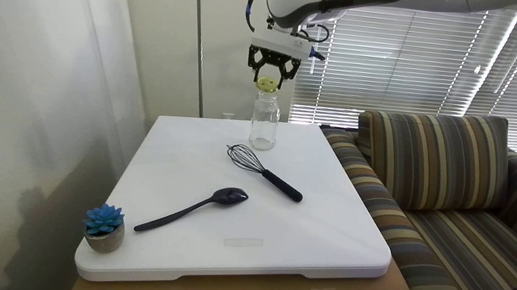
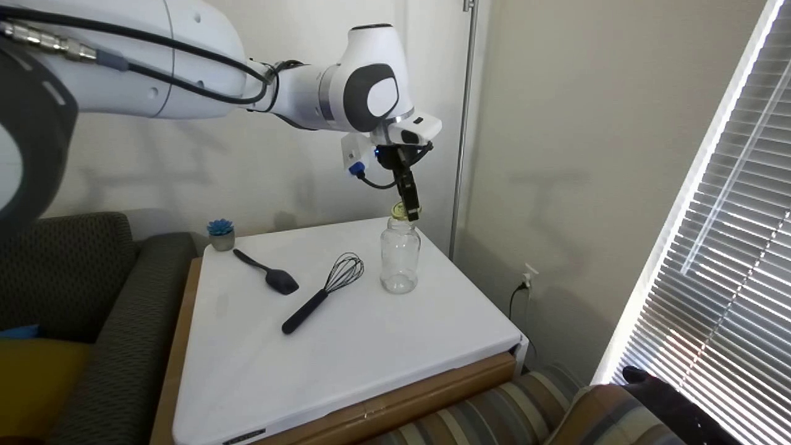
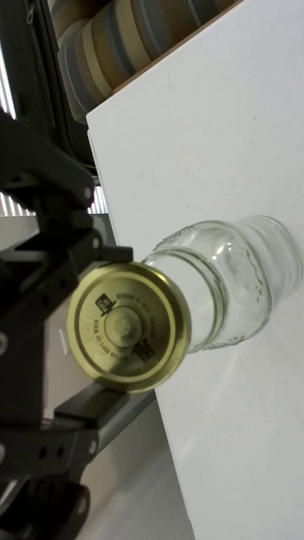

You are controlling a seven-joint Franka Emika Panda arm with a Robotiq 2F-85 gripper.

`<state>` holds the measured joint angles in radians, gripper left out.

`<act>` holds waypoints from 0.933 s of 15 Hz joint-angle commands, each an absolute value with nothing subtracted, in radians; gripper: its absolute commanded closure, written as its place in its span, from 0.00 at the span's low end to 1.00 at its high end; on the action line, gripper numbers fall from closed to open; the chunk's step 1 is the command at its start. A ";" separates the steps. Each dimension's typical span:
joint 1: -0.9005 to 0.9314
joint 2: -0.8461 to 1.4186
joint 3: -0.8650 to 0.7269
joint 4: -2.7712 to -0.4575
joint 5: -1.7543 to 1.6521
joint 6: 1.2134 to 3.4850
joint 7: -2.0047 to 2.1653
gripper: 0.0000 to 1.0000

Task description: Place the lid on the jar

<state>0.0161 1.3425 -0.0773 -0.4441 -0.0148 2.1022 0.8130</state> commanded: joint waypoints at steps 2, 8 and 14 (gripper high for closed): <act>0.013 1.312 -0.076 -0.479 -0.012 2.045 0.815 0.53; 0.009 1.319 -0.068 -0.472 -0.004 1.999 0.807 0.53; 0.009 1.329 -0.064 -0.461 -0.002 2.036 0.805 0.53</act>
<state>0.0161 1.3424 -0.0757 -0.4449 -0.0136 2.0263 0.8130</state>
